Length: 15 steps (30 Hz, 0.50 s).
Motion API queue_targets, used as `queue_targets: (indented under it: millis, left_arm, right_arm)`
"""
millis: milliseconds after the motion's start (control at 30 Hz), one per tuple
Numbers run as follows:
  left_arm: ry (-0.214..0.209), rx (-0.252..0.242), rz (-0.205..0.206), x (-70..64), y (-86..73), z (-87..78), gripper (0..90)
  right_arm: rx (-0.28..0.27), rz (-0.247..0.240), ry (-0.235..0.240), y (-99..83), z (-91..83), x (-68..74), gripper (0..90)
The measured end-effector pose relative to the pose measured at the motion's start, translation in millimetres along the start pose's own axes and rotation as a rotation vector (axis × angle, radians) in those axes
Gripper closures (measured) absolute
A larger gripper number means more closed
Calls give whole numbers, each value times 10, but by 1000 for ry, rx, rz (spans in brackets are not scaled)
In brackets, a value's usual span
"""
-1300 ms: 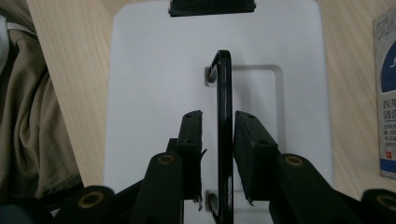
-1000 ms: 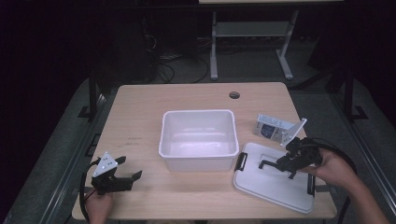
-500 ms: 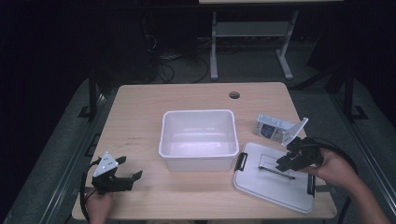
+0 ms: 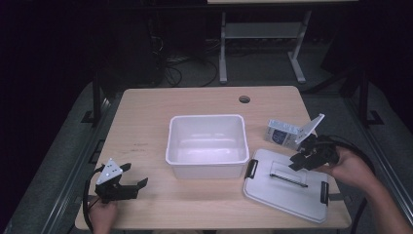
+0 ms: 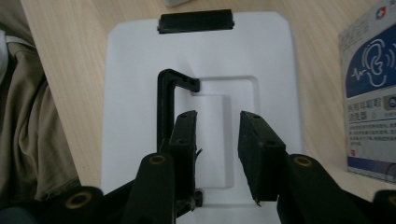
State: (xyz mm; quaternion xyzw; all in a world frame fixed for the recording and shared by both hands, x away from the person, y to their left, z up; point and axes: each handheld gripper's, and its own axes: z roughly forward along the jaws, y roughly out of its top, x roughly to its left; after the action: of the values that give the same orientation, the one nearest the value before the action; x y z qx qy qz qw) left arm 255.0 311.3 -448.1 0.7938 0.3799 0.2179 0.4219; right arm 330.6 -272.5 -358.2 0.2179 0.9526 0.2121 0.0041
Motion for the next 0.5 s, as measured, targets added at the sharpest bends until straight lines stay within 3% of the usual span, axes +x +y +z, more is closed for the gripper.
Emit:
queue_targets:
  millis: [500]
  left_arm:
    - [4,3,0,19,-2,6,137]
  right_arm:
    - [-4,24,-47,105,-124,-168,575]
